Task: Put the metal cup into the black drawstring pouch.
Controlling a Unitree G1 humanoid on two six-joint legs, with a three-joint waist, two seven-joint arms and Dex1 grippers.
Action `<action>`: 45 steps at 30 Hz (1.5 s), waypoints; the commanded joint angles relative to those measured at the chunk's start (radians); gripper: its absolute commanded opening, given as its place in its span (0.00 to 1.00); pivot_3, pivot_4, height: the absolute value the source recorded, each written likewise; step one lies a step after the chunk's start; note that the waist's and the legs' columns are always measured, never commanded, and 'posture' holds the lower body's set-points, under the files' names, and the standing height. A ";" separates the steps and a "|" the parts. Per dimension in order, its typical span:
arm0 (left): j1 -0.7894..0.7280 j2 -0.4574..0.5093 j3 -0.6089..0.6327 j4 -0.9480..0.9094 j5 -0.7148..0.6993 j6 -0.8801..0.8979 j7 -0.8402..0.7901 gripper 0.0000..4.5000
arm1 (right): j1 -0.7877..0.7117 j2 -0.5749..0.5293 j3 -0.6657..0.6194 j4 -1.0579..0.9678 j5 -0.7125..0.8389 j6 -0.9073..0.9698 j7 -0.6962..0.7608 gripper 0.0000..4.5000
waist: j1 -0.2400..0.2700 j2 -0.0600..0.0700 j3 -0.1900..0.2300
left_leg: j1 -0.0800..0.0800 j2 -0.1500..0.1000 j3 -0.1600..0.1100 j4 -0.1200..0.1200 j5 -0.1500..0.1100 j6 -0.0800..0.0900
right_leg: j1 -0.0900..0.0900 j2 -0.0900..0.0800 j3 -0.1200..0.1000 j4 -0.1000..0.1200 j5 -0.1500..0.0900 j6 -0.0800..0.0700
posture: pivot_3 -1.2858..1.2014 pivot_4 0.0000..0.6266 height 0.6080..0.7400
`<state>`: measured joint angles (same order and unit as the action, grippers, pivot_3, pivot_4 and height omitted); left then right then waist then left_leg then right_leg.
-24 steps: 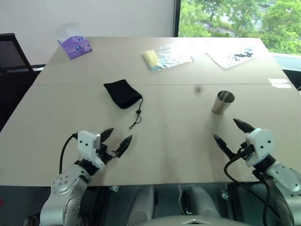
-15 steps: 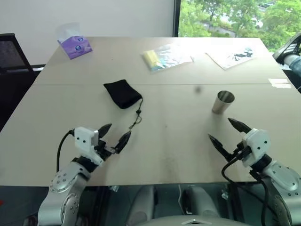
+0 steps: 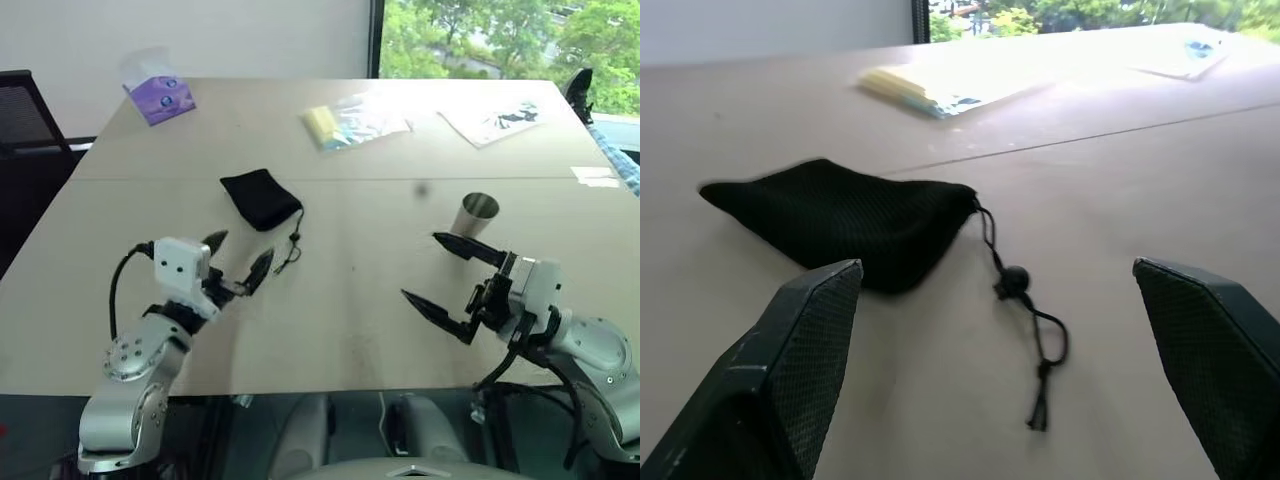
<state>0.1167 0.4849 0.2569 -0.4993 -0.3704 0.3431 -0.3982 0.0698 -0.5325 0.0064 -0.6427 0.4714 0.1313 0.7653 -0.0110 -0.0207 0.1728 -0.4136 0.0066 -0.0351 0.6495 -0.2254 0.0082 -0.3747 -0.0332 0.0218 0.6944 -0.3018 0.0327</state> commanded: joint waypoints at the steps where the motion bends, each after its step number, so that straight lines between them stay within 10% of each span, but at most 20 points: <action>1: -0.032 0.033 -0.048 -0.011 0.143 -0.026 0.054 1.00 | -0.017 -0.012 0.003 -0.043 0.039 0.015 0.017 0.99 | 0.001 0.000 0.000 | 0.000 0.000 0.000 0.000 0.000 0.000 | 0.000 0.000 0.000 0.000 0.000 0.000 | 0.52 0.24 1.00; 6: -0.119 0.207 -0.274 0.022 0.669 0.017 0.194 1.00 | -0.010 0.001 0.016 -0.024 0.008 -0.003 0.005 0.99 | 0.002 0.000 0.000 | 0.000 -0.001 -0.001 0.000 0.000 0.000 | 0.000 0.000 -0.001 0.000 0.000 0.000 | 0.52 0.24 1.00; 14: -0.305 0.213 -0.454 0.084 1.018 0.149 0.167 1.00 | 0.003 0.015 0.018 -0.011 -0.053 -0.014 -0.034 0.99 | 0.001 0.000 0.000 | -0.001 -0.001 0.000 -0.001 0.000 0.000 | -0.001 0.002 -0.001 0.000 0.000 0.000 | 0.52 0.24 1.00; 45: -0.615 -0.003 -0.607 0.388 1.249 0.345 -0.005 1.00 | 0.038 0.020 0.022 -0.043 -0.096 -0.016 -0.082 0.99 | -0.001 -0.001 0.001 | -0.002 -0.001 0.000 0.000 0.000 0.000 | -0.002 0.002 -0.003 0.001 0.000 0.001 | 0.52 0.24 1.00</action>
<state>-0.4759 0.4812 -0.3561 -0.1012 0.8516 0.6799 -0.4135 0.1054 -0.5123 0.0328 -0.6507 0.3692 0.1292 0.6880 -0.0116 -0.0216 0.1735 -0.4156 0.0051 -0.0346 0.6492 -0.2254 0.0084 -0.3767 -0.0311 0.0185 0.6954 -0.3017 0.0333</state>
